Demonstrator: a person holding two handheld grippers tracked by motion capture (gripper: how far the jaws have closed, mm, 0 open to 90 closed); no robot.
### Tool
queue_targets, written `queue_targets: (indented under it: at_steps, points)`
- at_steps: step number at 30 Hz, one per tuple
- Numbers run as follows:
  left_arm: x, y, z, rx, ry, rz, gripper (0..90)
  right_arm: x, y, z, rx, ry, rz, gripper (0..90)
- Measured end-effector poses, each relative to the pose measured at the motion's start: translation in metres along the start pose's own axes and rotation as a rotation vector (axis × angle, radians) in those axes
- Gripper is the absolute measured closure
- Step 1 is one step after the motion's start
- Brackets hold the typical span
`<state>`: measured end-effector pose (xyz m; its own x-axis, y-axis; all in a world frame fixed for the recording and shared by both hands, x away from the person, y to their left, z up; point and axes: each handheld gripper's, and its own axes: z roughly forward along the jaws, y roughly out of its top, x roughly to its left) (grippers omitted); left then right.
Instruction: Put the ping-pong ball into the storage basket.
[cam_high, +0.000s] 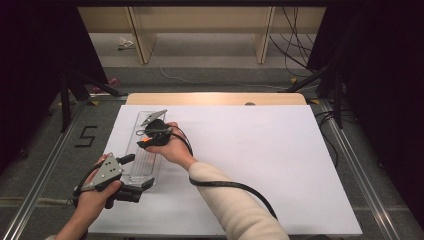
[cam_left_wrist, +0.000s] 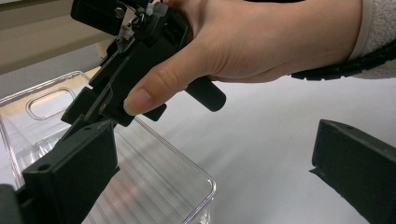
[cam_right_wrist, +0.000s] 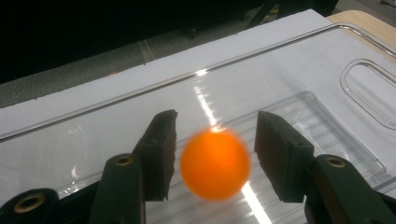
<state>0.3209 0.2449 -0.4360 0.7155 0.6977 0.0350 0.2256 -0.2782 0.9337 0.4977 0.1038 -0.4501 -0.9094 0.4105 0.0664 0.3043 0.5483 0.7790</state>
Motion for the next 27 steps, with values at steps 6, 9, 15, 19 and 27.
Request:
queue_targets:
  at_steps: [6,9,15,19,27]
  points:
    - [0.000,0.000,0.000,0.000,0.000,0.000,0.0,0.002,0.003,-0.004,-0.020,-0.006,0.000,41.5]
    - [0.000,0.000,0.000,-0.001,0.001,-0.001,0.0,0.002,0.004,-0.007,-0.029,-0.009,-0.001,37.4]
    - [0.000,0.000,0.000,-0.003,0.003,-0.003,0.0,0.001,0.003,-0.017,-0.064,-0.023,0.030,22.0]
    - [0.000,0.000,0.000,-0.002,0.004,-0.002,0.0,-0.002,0.001,-0.026,-0.088,-0.026,0.028,16.4]
    - [0.000,0.000,0.000,-0.002,0.004,-0.004,0.0,-0.004,-0.006,-0.047,-0.097,-0.032,0.016,16.3]
